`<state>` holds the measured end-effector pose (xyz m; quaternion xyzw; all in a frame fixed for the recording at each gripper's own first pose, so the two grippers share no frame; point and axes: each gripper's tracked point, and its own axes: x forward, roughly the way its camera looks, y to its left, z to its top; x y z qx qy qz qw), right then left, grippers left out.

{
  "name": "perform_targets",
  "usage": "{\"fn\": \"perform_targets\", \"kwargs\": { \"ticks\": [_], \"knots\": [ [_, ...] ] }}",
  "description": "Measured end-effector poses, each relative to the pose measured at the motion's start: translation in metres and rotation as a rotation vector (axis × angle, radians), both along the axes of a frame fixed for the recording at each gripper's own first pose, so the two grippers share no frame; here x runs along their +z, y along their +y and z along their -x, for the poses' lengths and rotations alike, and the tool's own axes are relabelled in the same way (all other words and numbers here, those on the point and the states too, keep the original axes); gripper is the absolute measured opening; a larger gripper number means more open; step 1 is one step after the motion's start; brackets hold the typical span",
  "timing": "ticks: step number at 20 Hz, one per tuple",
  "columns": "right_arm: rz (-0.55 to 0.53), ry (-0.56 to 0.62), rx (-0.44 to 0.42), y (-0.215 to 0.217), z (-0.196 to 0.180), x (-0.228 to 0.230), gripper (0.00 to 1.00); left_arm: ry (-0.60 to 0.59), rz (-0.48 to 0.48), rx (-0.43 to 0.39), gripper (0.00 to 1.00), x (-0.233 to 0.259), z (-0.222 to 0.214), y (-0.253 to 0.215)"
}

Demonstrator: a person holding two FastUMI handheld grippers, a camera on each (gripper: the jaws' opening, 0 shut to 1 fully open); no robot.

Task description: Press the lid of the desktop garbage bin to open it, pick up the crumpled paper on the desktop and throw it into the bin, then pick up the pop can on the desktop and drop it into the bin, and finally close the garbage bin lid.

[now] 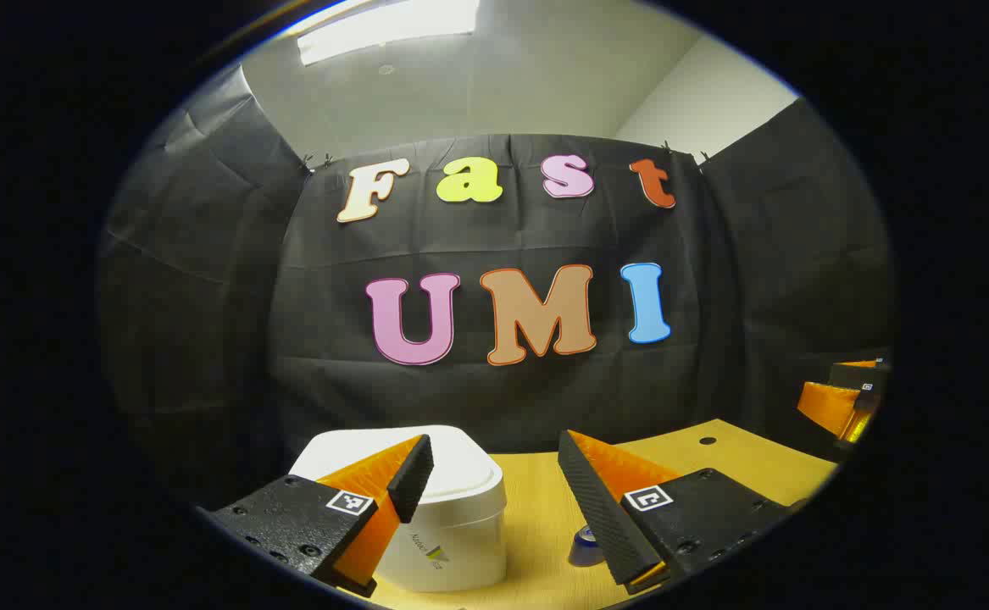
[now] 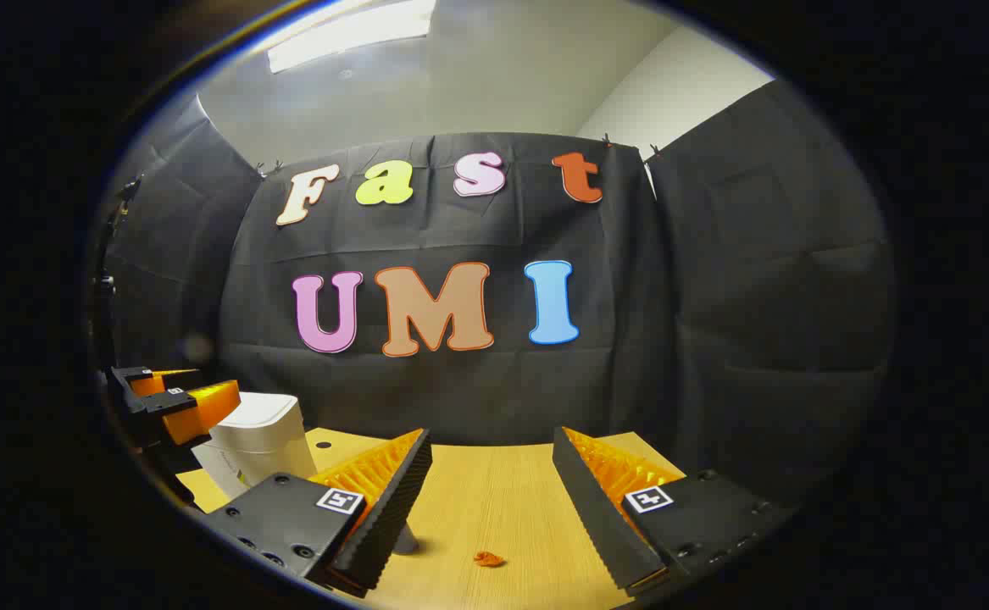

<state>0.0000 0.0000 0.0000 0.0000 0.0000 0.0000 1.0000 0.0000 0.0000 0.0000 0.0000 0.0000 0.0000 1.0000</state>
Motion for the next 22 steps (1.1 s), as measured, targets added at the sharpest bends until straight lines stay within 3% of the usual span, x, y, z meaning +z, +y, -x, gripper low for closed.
{"fn": "perform_targets", "kwargs": {
  "ticks": [22],
  "knots": [
    [-0.041, -0.008, -0.052, -0.009, 0.001, 0.0, 0.96, 0.001, 0.009, 0.0, 0.91, -0.002, 0.002, 0.002]
  ]
}}
